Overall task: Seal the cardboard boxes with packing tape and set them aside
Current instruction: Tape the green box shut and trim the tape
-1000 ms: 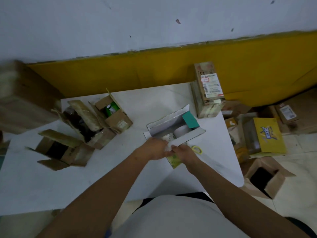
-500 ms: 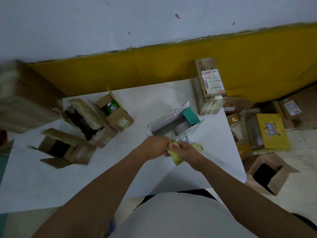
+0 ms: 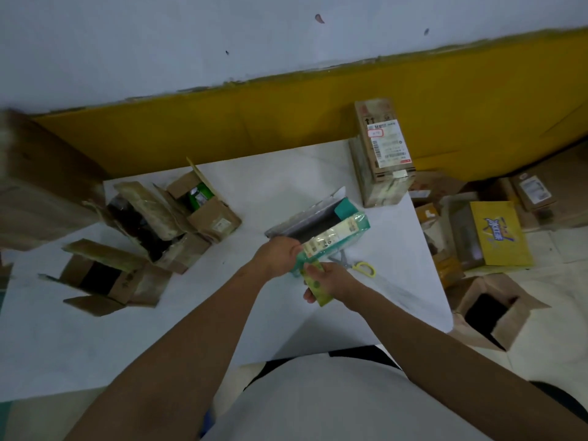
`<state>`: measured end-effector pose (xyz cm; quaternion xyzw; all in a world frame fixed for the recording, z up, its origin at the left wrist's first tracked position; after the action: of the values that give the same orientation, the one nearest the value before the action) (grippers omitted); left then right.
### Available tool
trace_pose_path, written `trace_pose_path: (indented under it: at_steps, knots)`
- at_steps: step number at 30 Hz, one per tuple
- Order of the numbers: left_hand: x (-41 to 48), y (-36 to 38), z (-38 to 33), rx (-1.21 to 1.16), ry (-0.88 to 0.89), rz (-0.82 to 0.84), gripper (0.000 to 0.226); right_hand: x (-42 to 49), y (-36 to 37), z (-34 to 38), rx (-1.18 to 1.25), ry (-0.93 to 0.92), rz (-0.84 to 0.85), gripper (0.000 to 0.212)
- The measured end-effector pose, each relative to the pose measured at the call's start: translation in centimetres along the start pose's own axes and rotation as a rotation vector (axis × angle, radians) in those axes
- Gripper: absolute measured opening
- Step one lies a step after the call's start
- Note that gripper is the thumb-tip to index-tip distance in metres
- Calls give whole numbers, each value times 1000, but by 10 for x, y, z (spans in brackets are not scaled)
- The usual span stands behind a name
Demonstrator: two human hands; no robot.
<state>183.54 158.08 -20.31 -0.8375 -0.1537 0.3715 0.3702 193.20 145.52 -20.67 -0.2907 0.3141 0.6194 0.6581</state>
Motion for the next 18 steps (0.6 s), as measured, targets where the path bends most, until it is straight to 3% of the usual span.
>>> trace_pose_path:
  at_steps: [8, 14, 16, 18]
  knots:
    - [10, 9, 5, -75, -66, -102, 24, 22, -1, 2, 30, 101, -10, 37]
    - [7, 3, -9, -45, -80, -44, 31, 29, -6, 1, 140, 57, -87, 44]
    - [2, 5, -10, -22, 3, -8, 58, 32, -16, -5, 220, 96, -149, 47]
    - [3, 11, -4, 170, 54, 33, 95, 35, -27, -13, 363, 115, -195, 43]
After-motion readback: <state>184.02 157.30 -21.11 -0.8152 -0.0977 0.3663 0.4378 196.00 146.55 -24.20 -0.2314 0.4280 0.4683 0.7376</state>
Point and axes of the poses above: each hand's wrist, its own x-axis towards the middle knuckle, its own y-axis out of the palm, z = x × y, the point moved 3 cm from there along x, towards the middle knuckle, and after that the axes turned 4 degrees about y, right-handed, at the moved point
